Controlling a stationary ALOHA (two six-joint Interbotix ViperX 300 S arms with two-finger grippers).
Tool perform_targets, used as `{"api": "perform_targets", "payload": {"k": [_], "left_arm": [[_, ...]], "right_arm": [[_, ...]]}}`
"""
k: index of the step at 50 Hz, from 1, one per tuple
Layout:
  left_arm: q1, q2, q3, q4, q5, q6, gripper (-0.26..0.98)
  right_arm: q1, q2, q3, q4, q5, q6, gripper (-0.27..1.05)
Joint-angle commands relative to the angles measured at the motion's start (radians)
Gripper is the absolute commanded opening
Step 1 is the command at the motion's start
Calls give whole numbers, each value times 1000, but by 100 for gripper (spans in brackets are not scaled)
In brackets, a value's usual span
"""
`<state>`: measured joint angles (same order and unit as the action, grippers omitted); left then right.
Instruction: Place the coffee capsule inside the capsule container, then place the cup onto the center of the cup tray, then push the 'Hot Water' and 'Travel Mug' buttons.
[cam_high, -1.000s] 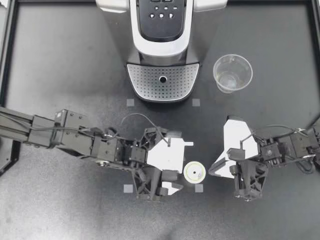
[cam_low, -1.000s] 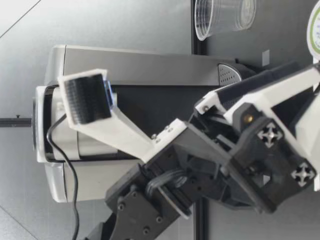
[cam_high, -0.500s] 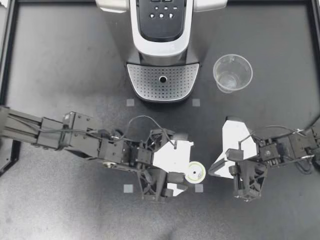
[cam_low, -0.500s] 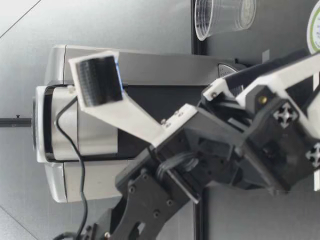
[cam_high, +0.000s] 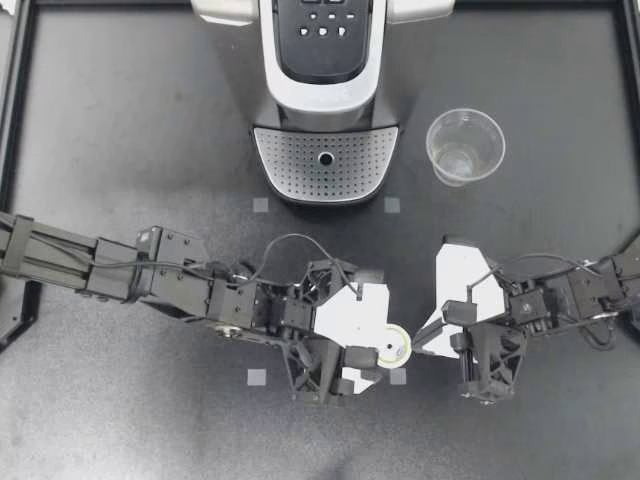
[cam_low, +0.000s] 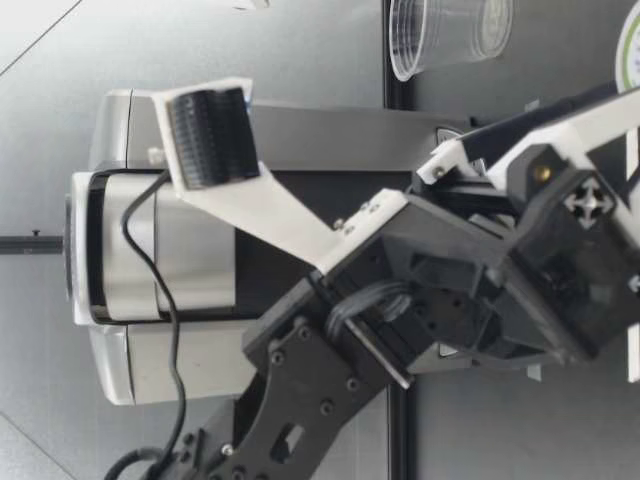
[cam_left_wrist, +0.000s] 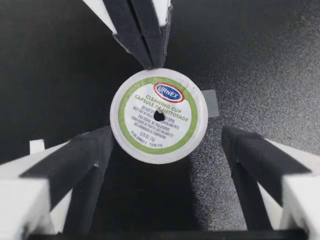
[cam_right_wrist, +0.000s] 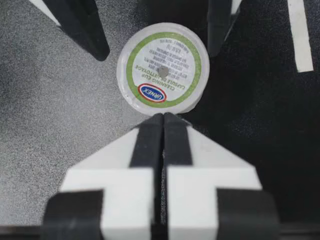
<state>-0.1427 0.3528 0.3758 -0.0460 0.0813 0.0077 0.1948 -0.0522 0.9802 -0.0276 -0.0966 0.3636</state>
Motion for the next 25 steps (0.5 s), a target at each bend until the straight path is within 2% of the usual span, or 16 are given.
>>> {"api": "perform_targets", "payload": {"k": [1,25], "left_arm": [[3,-15,-26,2,-11,2,77],[15,18,-67,11,-12,9,76]], "right_arm": [[5,-9,-21,-2,-5,-3,7],[5,-8,-25,-2,-5,-21,7]]}}
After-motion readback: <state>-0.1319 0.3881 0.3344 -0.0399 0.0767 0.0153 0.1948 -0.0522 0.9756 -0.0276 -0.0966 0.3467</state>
